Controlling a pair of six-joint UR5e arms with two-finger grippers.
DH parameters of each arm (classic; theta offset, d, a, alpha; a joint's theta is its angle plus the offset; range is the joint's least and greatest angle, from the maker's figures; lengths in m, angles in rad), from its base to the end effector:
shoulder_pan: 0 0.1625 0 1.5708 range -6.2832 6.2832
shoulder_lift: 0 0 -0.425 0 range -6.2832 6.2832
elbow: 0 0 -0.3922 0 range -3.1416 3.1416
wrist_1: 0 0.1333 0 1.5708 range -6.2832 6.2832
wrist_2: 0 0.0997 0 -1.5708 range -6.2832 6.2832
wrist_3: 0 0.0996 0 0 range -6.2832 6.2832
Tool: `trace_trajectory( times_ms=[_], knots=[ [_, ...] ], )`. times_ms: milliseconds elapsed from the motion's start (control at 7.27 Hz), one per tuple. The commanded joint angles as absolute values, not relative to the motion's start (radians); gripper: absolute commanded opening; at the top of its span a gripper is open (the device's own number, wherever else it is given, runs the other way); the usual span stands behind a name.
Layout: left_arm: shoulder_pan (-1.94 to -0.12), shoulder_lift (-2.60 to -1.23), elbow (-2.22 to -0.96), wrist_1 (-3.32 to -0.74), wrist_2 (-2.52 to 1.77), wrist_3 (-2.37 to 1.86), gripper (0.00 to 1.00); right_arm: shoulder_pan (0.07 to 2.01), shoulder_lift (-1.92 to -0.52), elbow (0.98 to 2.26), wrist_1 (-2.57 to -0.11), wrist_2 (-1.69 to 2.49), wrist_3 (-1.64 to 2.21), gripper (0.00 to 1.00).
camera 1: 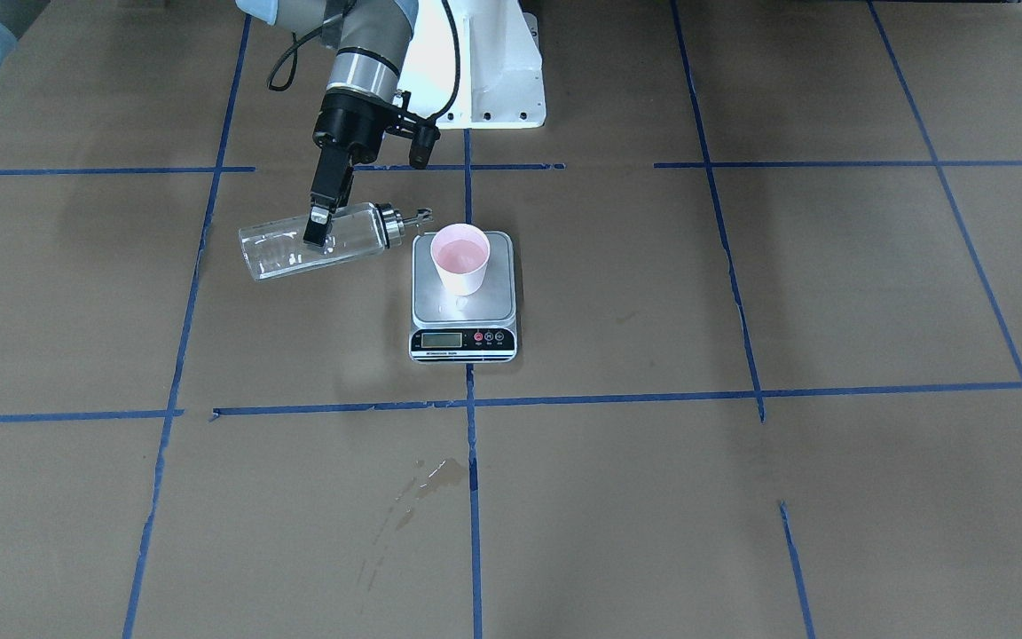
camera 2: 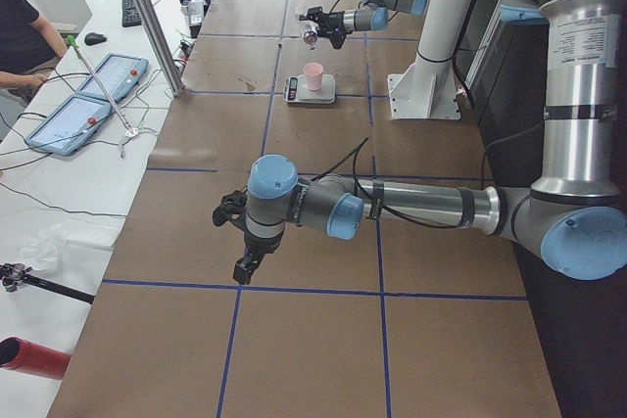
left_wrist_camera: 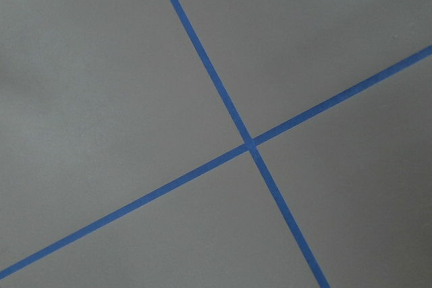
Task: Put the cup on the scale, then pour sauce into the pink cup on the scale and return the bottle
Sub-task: 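Tilt the bottle spout over the pink cup with the right gripper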
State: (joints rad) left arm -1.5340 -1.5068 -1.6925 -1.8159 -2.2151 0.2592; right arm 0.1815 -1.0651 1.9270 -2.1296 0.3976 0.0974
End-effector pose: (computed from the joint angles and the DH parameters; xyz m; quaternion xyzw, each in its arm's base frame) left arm -0.0556 -0.4857 0.6103 0.1769 0.2952 0.1855 0.9204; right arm -0.5179 -0.3239 0.2436 0.4629 0.3178 -0.4289 0.7077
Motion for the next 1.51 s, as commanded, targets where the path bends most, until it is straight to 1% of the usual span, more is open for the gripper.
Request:
trace_trajectory(
  times_ms=[0,138,412,825,1100,1375],
  knots=[
    [-1.534,-1.505,-1.692,-1.819,-2.215,0.259,1.00,0.179,-1.062,1.913,-2.169,0.347,0.086,0.00],
    [-1.534,-1.506,-1.692,-1.818,-2.215,0.259,1.00,0.178,-1.055,1.892,-2.169,0.316,0.049,0.00],
    [-1.534,-1.506,-1.692,-1.818,-2.215,0.259,1.00,0.178,-1.055,1.890,-2.169,0.284,-0.099,0.00],
    [-1.534,-1.506,-1.692,-1.819,-2.215,0.259,1.00,0.179,-1.037,1.897,-2.164,0.281,-0.152,0.00],
    [-1.534,-1.506,-1.697,-1.818,-2.215,0.259,1.00,0.181,-1.028,1.894,-2.154,0.287,-0.117,0.00],
    [-1.534,-1.509,-1.703,-1.815,-2.215,0.259,1.00,0.181,-1.040,1.891,-2.151,0.310,0.063,0.00]
  ],
)
